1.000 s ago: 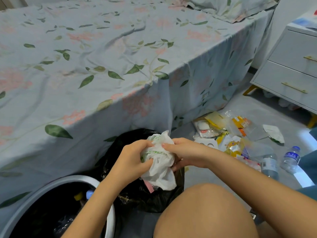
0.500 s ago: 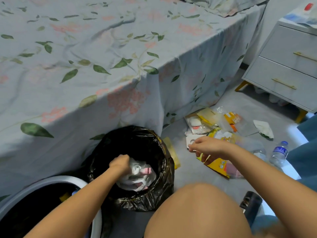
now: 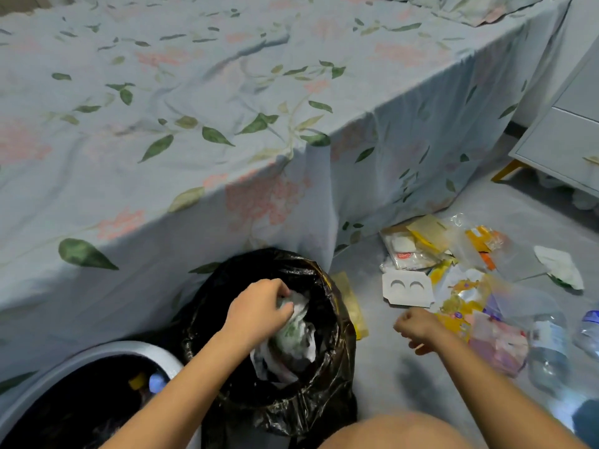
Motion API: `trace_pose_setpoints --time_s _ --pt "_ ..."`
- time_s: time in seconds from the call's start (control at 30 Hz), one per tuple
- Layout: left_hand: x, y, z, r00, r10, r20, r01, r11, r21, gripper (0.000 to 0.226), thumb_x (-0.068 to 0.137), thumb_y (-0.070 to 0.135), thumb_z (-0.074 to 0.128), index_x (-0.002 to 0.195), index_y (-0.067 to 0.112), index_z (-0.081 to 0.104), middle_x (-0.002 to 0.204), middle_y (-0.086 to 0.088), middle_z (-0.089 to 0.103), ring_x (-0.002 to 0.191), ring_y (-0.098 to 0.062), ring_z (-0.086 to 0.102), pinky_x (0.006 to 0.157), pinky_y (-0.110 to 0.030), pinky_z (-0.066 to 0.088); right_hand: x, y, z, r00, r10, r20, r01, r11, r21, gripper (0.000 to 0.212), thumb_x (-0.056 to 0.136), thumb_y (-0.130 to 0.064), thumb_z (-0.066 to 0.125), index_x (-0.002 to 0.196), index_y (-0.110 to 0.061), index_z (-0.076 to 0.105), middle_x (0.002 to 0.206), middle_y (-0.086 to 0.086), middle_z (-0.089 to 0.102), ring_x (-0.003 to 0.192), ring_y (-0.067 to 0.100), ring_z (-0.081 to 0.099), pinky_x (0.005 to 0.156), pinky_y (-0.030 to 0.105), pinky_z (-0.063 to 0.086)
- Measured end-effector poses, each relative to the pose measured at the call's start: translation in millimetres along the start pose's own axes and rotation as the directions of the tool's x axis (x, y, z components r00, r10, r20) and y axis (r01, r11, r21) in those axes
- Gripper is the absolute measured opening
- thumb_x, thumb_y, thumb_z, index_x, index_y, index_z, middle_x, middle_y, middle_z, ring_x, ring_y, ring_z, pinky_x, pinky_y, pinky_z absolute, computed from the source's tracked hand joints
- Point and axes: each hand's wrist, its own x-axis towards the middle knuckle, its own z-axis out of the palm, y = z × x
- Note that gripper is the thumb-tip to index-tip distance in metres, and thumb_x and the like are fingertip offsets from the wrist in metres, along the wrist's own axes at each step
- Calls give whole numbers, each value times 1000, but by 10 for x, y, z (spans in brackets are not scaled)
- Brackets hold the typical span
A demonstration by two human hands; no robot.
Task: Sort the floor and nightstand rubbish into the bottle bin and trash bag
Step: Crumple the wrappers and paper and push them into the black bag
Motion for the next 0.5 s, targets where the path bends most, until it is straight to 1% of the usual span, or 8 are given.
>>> trace_pose_setpoints --time_s 0.03,0.07,0.13,0.17,0.23,0.3,0.4,0.5 --pt "-79 44 0 1000 13 -24 -14 998 -53 26 86 40 56 108 29 64 110 13 63 105 -8 58 85 -27 49 104 -15 108 1000 -21 -20 20 999 -31 10 87 -14 53 91 -6 57 81 11 54 63 23 53 57 32 50" --pt "-177 90 16 999 31 -35 -34 995 -93 24 86 41 55 106 30 64 108 15 63 104 -6 58 85 -25 48 173 -23 214 998 -50 -33 48 996 -72 13 86 -16 56 94 -6 60 84 11 57 70 24 56 62 32 51" --pt "-240 116 107 998 52 -26 -55 988 -142 20 86 43 54 101 33 65 103 17 62 101 -1 57 85 -24 48 400 -77 433 993 -97 -72 90 991 -96 34 85 -24 63 115 -7 60 104 10 65 94 25 62 78 28 48" --pt "-231 117 153 999 44 -21 -47 986 -162 19 86 43 54 99 34 65 102 18 61 100 1 56 85 -23 48 501 -112 531 989 -113 -97 108 993 -56 42 84 -26 65 121 -8 57 114 10 65 104 25 61 83 27 46" --pt "-142 97 222 999 18 -26 -23 980 -195 16 85 43 54 95 36 65 99 19 61 98 2 56 85 -23 48 678 -231 673 972 -142 -186 156 986 62 44 83 -25 68 122 -11 54 117 10 64 108 25 60 86 31 46" --pt "-36 68 263 999 -17 -37 8 972 -235 14 85 43 54 91 37 65 98 19 62 96 2 56 85 -24 49 821 -357 782 950 -168 -263 203 973 109 47 83 -25 70 124 -11 52 115 10 64 105 26 60 85 34 48" --pt "92 8 304 997 -64 -39 50 955 -293 9 85 42 55 84 39 63 94 21 62 93 5 57 85 -22 50 976 -499 920 934 -193 -300 220 974 56 64 82 -30 71 135 -8 43 128 14 56 120 31 51 96 39 45" --pt "168 -63 338 995 -100 -31 84 941 -328 5 83 43 57 80 44 60 90 23 64 89 7 59 83 -23 52 1054 -572 1012 960 -151 -236 150 988 -24 55 93 -17 52 143 -5 31 137 20 44 128 36 39 103 41 36"
